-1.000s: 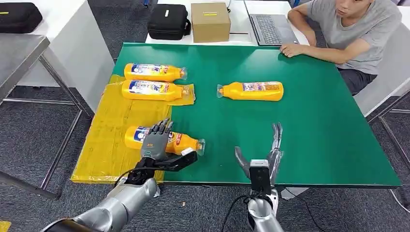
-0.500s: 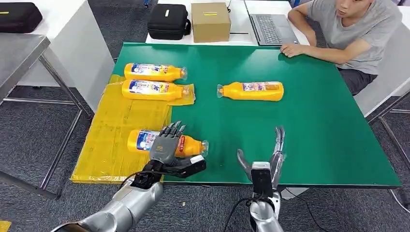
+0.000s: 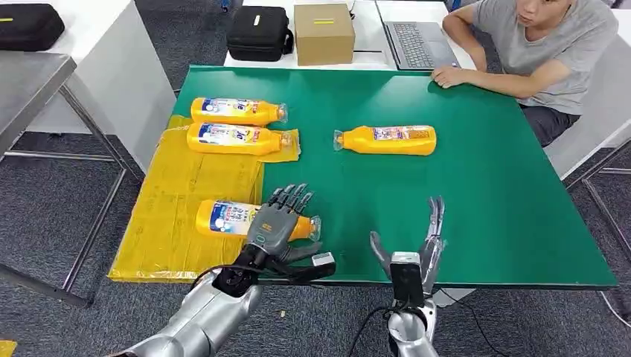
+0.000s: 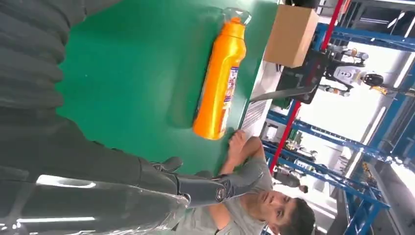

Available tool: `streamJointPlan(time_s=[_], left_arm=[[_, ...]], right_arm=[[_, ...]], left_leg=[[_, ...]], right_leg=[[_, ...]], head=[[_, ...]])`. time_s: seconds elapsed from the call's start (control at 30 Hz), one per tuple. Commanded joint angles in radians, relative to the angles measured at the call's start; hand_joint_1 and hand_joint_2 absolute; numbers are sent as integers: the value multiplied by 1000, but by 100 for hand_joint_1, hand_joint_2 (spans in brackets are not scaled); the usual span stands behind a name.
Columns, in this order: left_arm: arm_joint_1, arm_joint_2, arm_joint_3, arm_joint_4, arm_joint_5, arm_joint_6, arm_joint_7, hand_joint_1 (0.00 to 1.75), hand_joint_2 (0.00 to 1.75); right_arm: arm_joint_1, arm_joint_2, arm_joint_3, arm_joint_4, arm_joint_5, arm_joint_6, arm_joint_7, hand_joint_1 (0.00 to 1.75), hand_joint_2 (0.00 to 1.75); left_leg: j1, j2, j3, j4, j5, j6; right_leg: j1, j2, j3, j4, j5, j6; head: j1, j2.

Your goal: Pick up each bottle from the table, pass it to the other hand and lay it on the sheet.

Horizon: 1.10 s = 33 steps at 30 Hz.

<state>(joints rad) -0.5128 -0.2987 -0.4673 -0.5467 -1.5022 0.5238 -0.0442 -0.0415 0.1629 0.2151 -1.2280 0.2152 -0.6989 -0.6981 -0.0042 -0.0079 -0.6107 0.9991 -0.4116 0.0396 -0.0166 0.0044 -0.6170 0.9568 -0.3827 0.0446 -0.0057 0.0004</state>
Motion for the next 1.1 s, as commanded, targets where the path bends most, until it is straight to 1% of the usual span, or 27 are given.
streamJointPlan(time_s=[0.03, 0.1, 0.13, 0.2, 0.27, 0.33, 0.37, 0.5, 0.53, 0.6, 0.67, 0.7, 0.8, 0.83, 0.87, 0.93, 0.97, 1.1], left_arm=[[103, 84, -164, -307, 195, -136, -251, 0, 0], [126, 106, -196, -378, 233, -153, -274, 0, 0], [126, 106, -196, -378, 233, -153, -274, 0, 0], [126, 106, -196, -378, 233, -153, -274, 0, 0], [126, 106, -196, -378, 233, -153, -274, 0, 0], [126, 106, -196, -378, 233, -153, -274, 0, 0], [126, 106, -196, -378, 233, -153, -274, 0, 0], [126, 106, -196, -378, 233, -153, -274, 0, 0], [129, 116, -202, -403, 272, -158, -303, 0, 0], [135, 130, -214, -445, 345, -144, -353, 0, 0], [131, 134, -212, -458, 413, -124, -379, 0, 0], [123, 134, -214, -447, 447, -124, -389, 0, 175], [106, 112, -189, -396, 608, -119, -468, 0, 175], [104, 104, -177, -382, 651, -110, -492, 0, 175], [104, 100, -169, -374, 670, -102, -499, 0, 175], [98, 87, -147, -340, 737, -86, -528, 0, 175], [95, 83, -141, -331, 759, -85, -540, 0, 175], [74, 51, -84, -275, 907, -101, -577, 0, 175]], right_arm=[[3, -14, -27, -19, -7, 1, 0, 0, 175], [2, -16, -21, -22, -13, 1, 0, 0, 175], [2, -16, -21, -22, -13, 1, 0, 0, 175], [2, -16, -21, -22, -13, 1, 0, 0, 175], [2, -16, -21, -22, -13, 1, 0, 0, 175], [2, -16, -21, -22, -13, 1, 0, 0, 175], [2, -16, -21, -22, -13, 1, 0, 0, 175], [2, -16, -21, -22, -13, 1, 0, 0, 175], [1, -17, -16, -24, -17, 1, 0, 0, 175], [1, -22, -4, -33, -27, 1, 0, 0, 175], [-2, -18, 2, -44, -23, 1, 0, 0, 175], [-4, -15, 0, -47, -16, 1, 0, 0, 175], [-4, -4, -8, -79, 4, 1, 0, 0, 175], [-3, 1, -12, -99, -2, 1, 0, 0, 175], [-2, 2, -12, -105, -9, 1, 0, 0, 175], [4, 13, -21, -136, -12, 1, 0, 0, 175], [7, 13, -20, -150, -10, 1, 0, 0, 175], [24, 11, 11, -197, 1, 1, 0, 0, 175]], left_leg=[[0, 2, 4, -1, -2, -2], [1, 2, 6, 0, -4, -3], [0, 3, 4, 0, -3, -2], [1, 4, 7, 0, -5, -3], [0, 1, 3, 0, -2, -2], [1, 1, 2, 0, -2, -2], [1, 2, 6, 0, -4, -3], [0, 1, 4, -1, -3, -2], [1, 1, 3, -1, -2, -2], [1, 2, 5, 0, -3, -3], [0, 2, 3, 0, -2, -2], [0, 1, 1, -1, -1, -1], [1, 2, 4, 0, -3, -3], [0, 1, 3, 0, -2, -2], [1, 2, 4, 0, -3, -3], [0, 1, 2, 0, -1, -2], [1, 2, 3, 0, -2, -2], [1, 1, 3, 0, -2, -2]], right_leg=[[0, 1, 3, 0, -2, -2], [1, 1, 5, 0, -4, -2], [0, 2, 3, 0, -2, -2], [1, 2, 6, 1, -4, -3], [1, 0, 2, 0, -2, -2], [1, 1, 2, 0, -1, -2], [1, 1, 5, 1, -3, -3], [1, 1, 4, 0, -2, -2], [1, 1, 2, 0, -1, -2], [1, 1, 4, 0, -3, -2], [1, 1, 2, 0, -2, -2], [0, 1, 1, 0, -1, -1], [1, 1, 3, 1, -3, -2], [1, 1, 2, 1, -2, -2], [1, 1, 3, 1, -3, -2], [0, 1, 1, 0, -1, -1], [1, 1, 3, 0, -2, -2], [1, 0, 3, 1, -2, -2]], head=[[0, 0], [0, 0], [0, 0], [0, 0], [0, 0], [0, 0], [0, 0], [0, 0], [0, 0], [0, 0], [0, 0], [0, 0], [0, 0], [0, 0], [0, 0], [0, 0], [0, 0], [0, 0]])
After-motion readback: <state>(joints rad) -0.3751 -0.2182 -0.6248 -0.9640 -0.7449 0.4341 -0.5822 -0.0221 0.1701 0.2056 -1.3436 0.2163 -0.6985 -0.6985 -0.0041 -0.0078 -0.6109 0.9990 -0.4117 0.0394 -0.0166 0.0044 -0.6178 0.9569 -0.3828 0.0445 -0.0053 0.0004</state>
